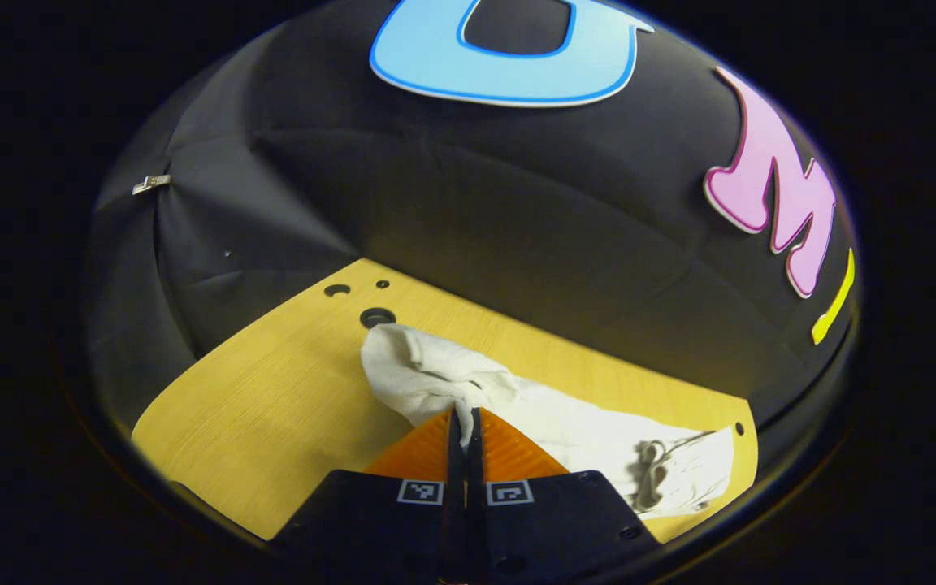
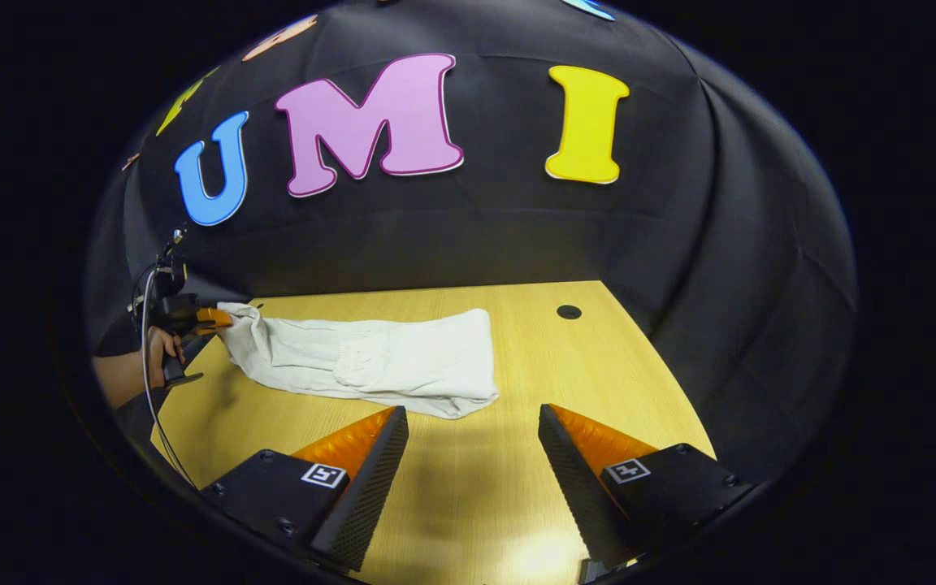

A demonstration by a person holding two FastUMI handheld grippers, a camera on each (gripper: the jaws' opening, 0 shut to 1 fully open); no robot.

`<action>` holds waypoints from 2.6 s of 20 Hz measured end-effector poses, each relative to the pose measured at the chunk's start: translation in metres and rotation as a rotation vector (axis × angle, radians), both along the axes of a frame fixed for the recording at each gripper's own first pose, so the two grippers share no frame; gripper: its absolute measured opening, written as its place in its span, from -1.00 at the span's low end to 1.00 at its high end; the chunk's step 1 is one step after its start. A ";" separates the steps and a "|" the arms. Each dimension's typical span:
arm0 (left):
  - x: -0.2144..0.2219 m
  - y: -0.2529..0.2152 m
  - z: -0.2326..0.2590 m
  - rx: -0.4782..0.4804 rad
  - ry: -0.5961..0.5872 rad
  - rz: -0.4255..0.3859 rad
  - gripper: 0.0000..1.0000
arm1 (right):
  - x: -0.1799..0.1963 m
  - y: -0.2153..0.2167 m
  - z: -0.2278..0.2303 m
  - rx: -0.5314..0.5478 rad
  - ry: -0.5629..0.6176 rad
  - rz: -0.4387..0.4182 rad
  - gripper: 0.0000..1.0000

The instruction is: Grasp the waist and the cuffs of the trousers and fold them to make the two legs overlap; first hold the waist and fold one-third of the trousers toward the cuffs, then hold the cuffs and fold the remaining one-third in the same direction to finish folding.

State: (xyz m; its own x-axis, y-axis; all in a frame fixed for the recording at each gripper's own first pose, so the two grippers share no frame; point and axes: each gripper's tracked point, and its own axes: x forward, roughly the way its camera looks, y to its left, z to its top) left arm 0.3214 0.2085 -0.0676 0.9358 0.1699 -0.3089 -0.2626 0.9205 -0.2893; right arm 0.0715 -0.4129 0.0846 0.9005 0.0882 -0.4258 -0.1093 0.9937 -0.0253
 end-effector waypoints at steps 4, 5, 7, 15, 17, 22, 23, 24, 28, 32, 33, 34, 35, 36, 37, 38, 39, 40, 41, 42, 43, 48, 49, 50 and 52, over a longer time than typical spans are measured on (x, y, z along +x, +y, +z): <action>0.002 -0.036 0.035 0.081 -0.034 -0.034 -0.90 | -0.005 -0.018 -0.002 0.021 -0.014 -0.007 0.98; 0.004 -0.047 0.039 0.091 -0.039 -0.047 -0.90 | -0.008 -0.021 -0.003 0.017 -0.018 -0.002 0.98; 0.007 -0.070 0.051 0.106 -0.055 -0.073 -0.90 | -0.010 -0.030 -0.004 0.011 -0.026 0.003 0.98; 0.027 -0.196 0.107 0.242 -0.158 -0.236 -0.90 | -0.023 -0.072 0.007 -0.016 -0.081 -0.056 0.98; 0.033 -0.234 0.111 0.272 -0.158 -0.294 -0.90 | -0.027 -0.077 0.011 -0.003 -0.094 -0.071 0.97; 0.042 -0.336 0.114 0.376 -0.176 -0.447 -0.90 | -0.036 -0.087 0.006 0.025 -0.086 -0.116 0.98; 0.043 -0.355 0.110 0.390 -0.177 -0.477 -0.90 | -0.038 -0.087 0.005 0.031 -0.088 -0.121 0.98; 0.042 -0.373 0.108 0.396 -0.177 -0.505 -0.91 | -0.039 -0.086 0.005 0.034 -0.091 -0.122 0.98; 0.043 -0.429 0.084 0.371 -0.153 -0.581 -0.91 | -0.047 -0.088 0.000 0.020 -0.079 -0.111 0.98; 0.044 -0.460 0.041 0.331 -0.063 -0.645 -0.90 | -0.054 -0.094 -0.006 0.022 -0.076 -0.123 0.98; 0.046 -0.461 0.034 0.315 -0.047 -0.640 -0.90 | -0.056 -0.095 -0.010 0.023 -0.067 -0.125 0.98; 0.047 -0.461 0.031 0.295 -0.038 -0.632 -0.89 | -0.059 -0.096 -0.013 0.028 -0.059 -0.125 0.97; 0.049 -0.466 0.026 0.270 -0.034 -0.631 -0.86 | -0.060 -0.097 -0.015 0.033 -0.055 -0.124 0.97; 0.050 -0.472 0.018 0.247 -0.026 -0.628 -0.77 | -0.061 -0.098 -0.015 0.038 -0.052 -0.125 0.98; 0.050 -0.474 0.013 0.236 -0.015 -0.622 -0.60 | -0.063 -0.098 -0.015 0.041 -0.052 -0.125 0.98; 0.049 -0.472 0.009 0.231 -0.008 -0.618 -0.50 | -0.063 -0.098 -0.015 0.041 -0.052 -0.123 0.98; 0.042 -0.466 0.010 0.225 -0.008 -0.616 -0.20 | -0.063 -0.098 -0.015 0.041 -0.053 -0.119 0.98; 0.040 -0.456 0.009 0.228 -0.011 -0.600 0.10 | -0.064 -0.098 -0.014 0.040 -0.055 -0.114 0.98; 0.035 -0.445 0.013 0.229 -0.019 -0.580 0.25 | -0.063 -0.097 -0.012 0.040 -0.059 -0.109 0.97; 0.029 -0.432 0.017 0.231 -0.030 -0.554 0.62 | -0.063 -0.095 -0.010 0.041 -0.064 -0.105 0.97; 0.022 -0.417 0.020 0.237 -0.040 -0.521 0.86 | -0.064 -0.094 -0.009 0.043 -0.068 -0.099 0.97; -0.039 -0.335 0.036 0.357 -0.080 -0.386 0.92 | -0.069 -0.086 0.000 0.062 -0.086 -0.085 0.97; -0.059 -0.326 0.041 0.363 -0.091 -0.385 0.92 | -0.071 -0.084 0.001 0.068 -0.088 -0.087 0.98; -0.080 -0.316 0.044 0.369 -0.097 -0.384 0.93 | -0.073 -0.082 0.002 0.077 -0.087 -0.087 0.98; -0.131 -0.294 0.047 0.363 -0.098 -0.359 0.92 | -0.082 -0.082 0.006 0.065 -0.091 -0.104 0.98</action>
